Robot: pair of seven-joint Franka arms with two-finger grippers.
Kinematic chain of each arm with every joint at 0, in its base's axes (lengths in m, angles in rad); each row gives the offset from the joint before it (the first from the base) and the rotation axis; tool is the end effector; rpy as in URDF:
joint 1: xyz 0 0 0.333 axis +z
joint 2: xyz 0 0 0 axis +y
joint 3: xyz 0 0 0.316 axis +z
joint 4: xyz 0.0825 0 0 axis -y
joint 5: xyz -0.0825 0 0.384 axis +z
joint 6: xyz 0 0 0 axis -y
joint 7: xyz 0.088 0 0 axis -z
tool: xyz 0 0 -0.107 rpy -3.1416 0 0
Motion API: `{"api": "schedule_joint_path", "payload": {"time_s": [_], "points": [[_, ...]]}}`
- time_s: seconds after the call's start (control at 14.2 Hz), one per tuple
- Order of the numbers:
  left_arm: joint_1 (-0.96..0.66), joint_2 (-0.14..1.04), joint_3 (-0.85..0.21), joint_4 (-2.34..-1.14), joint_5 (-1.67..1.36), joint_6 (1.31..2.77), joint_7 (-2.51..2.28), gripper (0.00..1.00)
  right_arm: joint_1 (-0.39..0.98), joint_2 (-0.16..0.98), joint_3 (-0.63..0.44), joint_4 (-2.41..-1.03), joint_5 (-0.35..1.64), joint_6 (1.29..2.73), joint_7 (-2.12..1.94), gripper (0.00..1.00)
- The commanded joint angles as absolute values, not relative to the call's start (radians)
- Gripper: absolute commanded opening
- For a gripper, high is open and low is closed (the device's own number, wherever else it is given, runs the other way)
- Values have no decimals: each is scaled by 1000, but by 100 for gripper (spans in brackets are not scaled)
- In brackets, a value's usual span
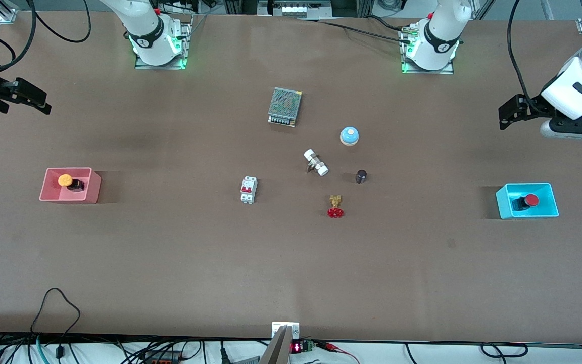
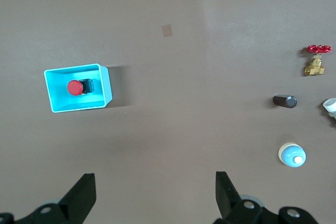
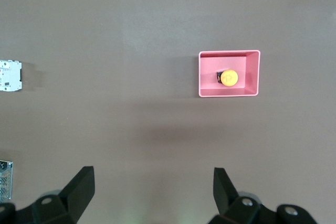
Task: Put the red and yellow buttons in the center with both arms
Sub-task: 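Move the right gripper down over the yellow button in the pink box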
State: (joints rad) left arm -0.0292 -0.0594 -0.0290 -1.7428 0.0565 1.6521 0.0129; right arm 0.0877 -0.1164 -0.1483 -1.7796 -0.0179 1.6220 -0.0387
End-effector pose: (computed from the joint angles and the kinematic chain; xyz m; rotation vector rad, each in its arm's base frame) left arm 0.5385 -0.0261 0.5826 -3.0803 0.1179 0.0463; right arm 0.5178 -0.0372 0.5919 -3.1394 0.0302 0.0666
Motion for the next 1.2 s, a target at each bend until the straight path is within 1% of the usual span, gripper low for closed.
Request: {"api": "schedule_joint_path", "payload": {"time_s": [0.0,0.42,0.63,0.78,0.92,1.13], "points": [[-26,-57,-35,-1723,74,1632,8,100,91,-135,-150,-1779,-31,1601,-37,100],[-26,-57,-34,-1723,74,1632,8,100,89,-115,-150,-1778,-31,1608,-32,100],[-26,-57,-35,-1723,75,1632,8,100,81,-83,-156,-1775,-29,1620,-37,100],[-25,-57,-34,-1723,74,1632,8,100,69,-49,-156,-1775,-23,1661,-32,100],[-26,-57,-34,-1723,74,1632,8,100,43,3,-156,-1775,-20,1731,-38,100],[-26,-46,-31,-1723,77,1640,-6,100,17,93,-158,-1775,-67,1827,-54,100]]}}
